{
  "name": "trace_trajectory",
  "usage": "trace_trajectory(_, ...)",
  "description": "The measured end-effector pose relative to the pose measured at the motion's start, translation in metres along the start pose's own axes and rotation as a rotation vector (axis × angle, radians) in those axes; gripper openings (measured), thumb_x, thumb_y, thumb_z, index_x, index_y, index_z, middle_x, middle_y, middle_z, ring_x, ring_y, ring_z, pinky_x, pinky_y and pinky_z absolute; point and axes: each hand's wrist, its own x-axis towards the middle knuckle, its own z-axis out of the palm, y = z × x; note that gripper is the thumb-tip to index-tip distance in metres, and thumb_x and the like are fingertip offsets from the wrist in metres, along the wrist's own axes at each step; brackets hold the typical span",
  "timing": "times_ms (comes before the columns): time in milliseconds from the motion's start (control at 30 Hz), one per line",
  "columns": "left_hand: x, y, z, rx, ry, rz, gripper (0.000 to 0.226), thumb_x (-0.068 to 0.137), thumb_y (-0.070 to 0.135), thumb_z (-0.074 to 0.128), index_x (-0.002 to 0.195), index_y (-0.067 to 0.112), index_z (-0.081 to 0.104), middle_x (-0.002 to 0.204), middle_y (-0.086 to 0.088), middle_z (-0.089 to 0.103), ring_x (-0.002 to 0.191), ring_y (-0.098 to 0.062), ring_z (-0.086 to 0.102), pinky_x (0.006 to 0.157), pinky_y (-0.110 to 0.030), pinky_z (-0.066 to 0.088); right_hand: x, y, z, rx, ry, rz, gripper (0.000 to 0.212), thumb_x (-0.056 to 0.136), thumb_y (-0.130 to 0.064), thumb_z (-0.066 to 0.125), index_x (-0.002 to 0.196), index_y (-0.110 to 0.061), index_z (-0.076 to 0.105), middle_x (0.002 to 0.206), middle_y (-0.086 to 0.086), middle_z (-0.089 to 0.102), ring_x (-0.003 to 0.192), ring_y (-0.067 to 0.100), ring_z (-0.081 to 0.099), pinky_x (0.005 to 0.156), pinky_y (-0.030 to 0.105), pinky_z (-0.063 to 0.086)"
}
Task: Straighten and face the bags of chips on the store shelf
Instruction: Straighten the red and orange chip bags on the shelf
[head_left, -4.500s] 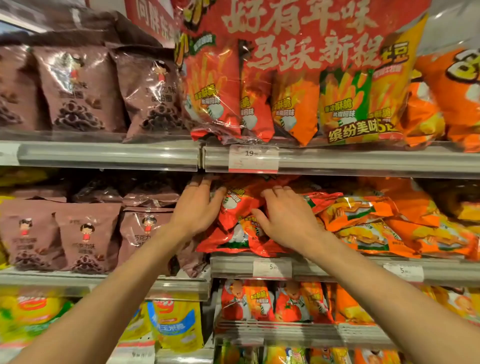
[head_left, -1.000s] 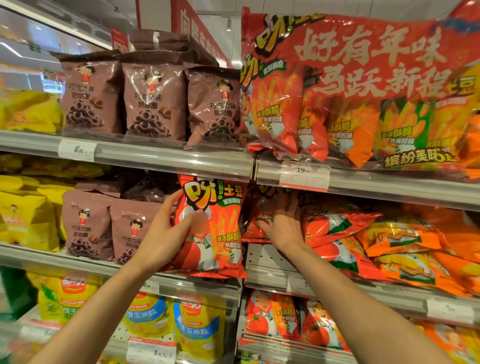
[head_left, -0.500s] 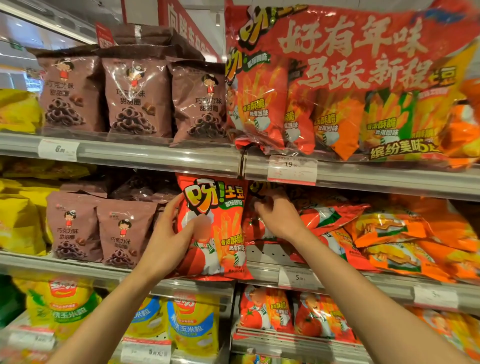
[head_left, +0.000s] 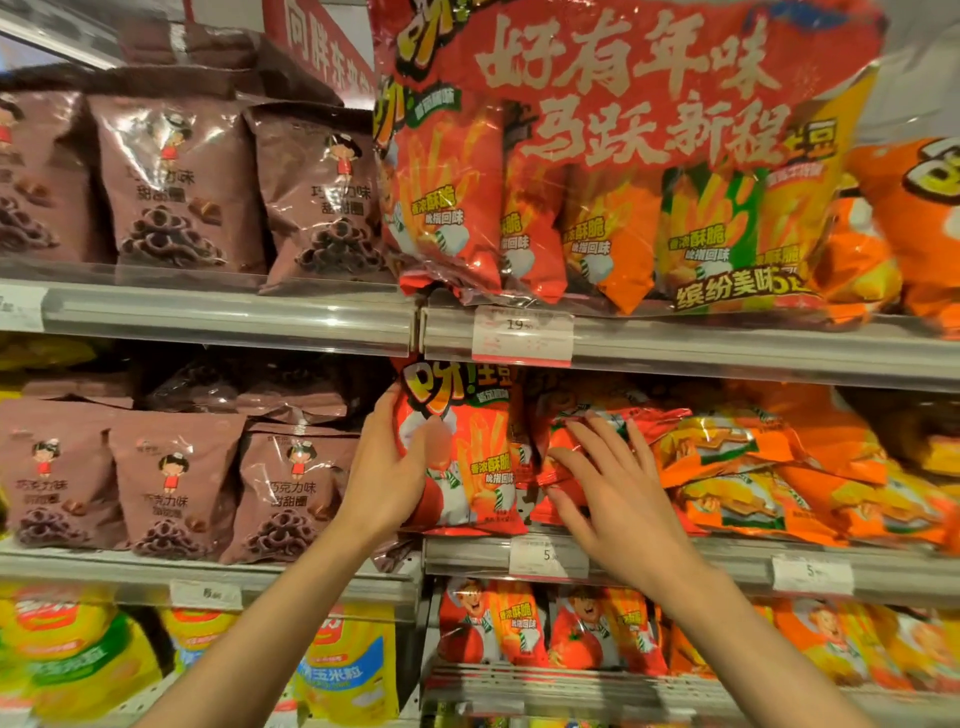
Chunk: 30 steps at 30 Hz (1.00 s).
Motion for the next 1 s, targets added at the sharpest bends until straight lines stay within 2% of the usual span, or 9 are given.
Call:
trace_trajectory(133, 0.009, -0.004, 0.017, 0.020, -0.019, 0.041, 0.058, 0.095, 0.059, 0.045, 0.147, 0.037, 0.031, 0.145, 0.008, 0.042, 0.129, -0.008, 0.043, 0.103, -0.033, 0.037, -0.004, 0.003, 0.002, -0.011, -0.003, -0.017, 0.054, 0.097, -0.056, 0.045, 0.136, -0.021, 0.057, 0.153, 0.006, 0.043, 0.151, 0.025, 0.024, 0.122, 0.054, 0.011)
trace_trajectory(200, 0.013, -0.007, 0.022, 0.042, -0.022, 0.048, 0.065, 0.098, 0.057, 0.045, 0.154, 0.030, 0.026, 0.145, 0.005, 0.039, 0.129, -0.009, 0.041, 0.101, -0.030, 0.034, -0.004, 0.006, 0.001, -0.018, -0.019, -0.022, 0.059, 0.096, -0.061, 0.043, 0.138, -0.021, 0.055, 0.155, 0.006, 0.041, 0.152, 0.024, 0.020, 0.122, 0.054, 0.011)
trace_trajectory(433, 0.031, -0.012, 0.023, 0.066, 0.081, 0.019, 0.061, 0.102, 0.042, 0.047, 0.155, 0.027, 0.021, 0.146, -0.007, 0.039, 0.136, -0.023, 0.039, 0.108, -0.040, 0.035, -0.004, 0.012, 0.003, 0.008, -0.005, -0.013, 0.063, 0.096, -0.065, 0.040, 0.140, -0.022, 0.053, 0.157, 0.004, 0.038, 0.153, 0.023, 0.016, 0.122, 0.054, 0.011)
trace_trajectory(533, 0.024, -0.009, 0.032, 0.107, 0.058, 0.052, 0.060, 0.103, 0.042, 0.046, 0.155, 0.026, 0.021, 0.147, -0.006, 0.036, 0.131, -0.021, 0.043, 0.099, -0.032, 0.035, -0.004, 0.015, 0.005, 0.027, 0.009, -0.014, 0.063, 0.096, -0.066, 0.040, 0.140, -0.023, 0.052, 0.157, 0.004, 0.038, 0.153, 0.022, 0.016, 0.122, 0.054, 0.012)
trace_trajectory(600, 0.013, -0.008, 0.040, 0.152, 0.061, 0.079, 0.061, 0.104, 0.042, 0.045, 0.156, 0.023, 0.020, 0.145, -0.006, 0.037, 0.120, -0.015, 0.047, 0.091, -0.026, 0.034, -0.004, 0.016, 0.005, 0.040, 0.022, -0.016, 0.063, 0.096, -0.066, 0.039, 0.140, -0.023, 0.052, 0.156, 0.004, 0.039, 0.153, 0.022, 0.016, 0.122, 0.054, 0.014)
trace_trajectory(667, 0.002, -0.009, 0.047, 0.173, 0.065, 0.101, 0.063, 0.103, 0.043, 0.044, 0.157, 0.023, 0.019, 0.144, -0.004, 0.037, 0.103, 0.002, 0.042, 0.086, -0.022, 0.034, -0.004, 0.016, 0.006, 0.046, 0.031, -0.019, 0.063, 0.096, -0.066, 0.039, 0.140, -0.023, 0.053, 0.156, 0.004, 0.039, 0.153, 0.022, 0.017, 0.122, 0.055, 0.015)
trace_trajectory(733, -0.003, -0.008, 0.052, 0.172, 0.078, 0.087, 0.063, 0.102, 0.044, 0.043, 0.157, 0.023, 0.019, 0.141, -0.004, 0.038, 0.097, 0.007, 0.038, 0.083, -0.022, 0.036, -0.005, 0.016, 0.007, 0.045, 0.034, -0.016, 0.063, 0.096, -0.066, 0.040, 0.140, -0.023, 0.052, 0.156, 0.004, 0.039, 0.153, 0.021, 0.017, 0.122, 0.055, 0.014)
trace_trajectory(867, -0.001, -0.007, 0.059, 0.178, 0.073, 0.078, 0.062, 0.102, 0.046, 0.040, 0.156, 0.021, 0.021, 0.139, -0.007, 0.039, 0.110, -0.013, 0.049, 0.086, -0.026, 0.037, -0.004, 0.011, 0.011, 0.051, 0.037, 0.009, 0.061, 0.095, -0.062, 0.045, 0.140, -0.022, 0.052, 0.156, 0.004, 0.038, 0.153, 0.022, 0.015, 0.122, 0.054, 0.010)
trace_trajectory(1000, 0.003, -0.011, 0.058, 0.174, 0.038, 0.050, 0.061, 0.101, 0.051, 0.037, 0.153, 0.021, 0.026, 0.142, -0.004, 0.040, 0.116, -0.013, 0.049, 0.089, -0.027, 0.036, -0.005, 0.009, 0.013, 0.078, 0.041, 0.022, 0.060, 0.096, -0.060, 0.046, 0.142, -0.022, 0.050, 0.159, 0.004, 0.035, 0.154, 0.021, 0.011, 0.123, 0.053, 0.007)
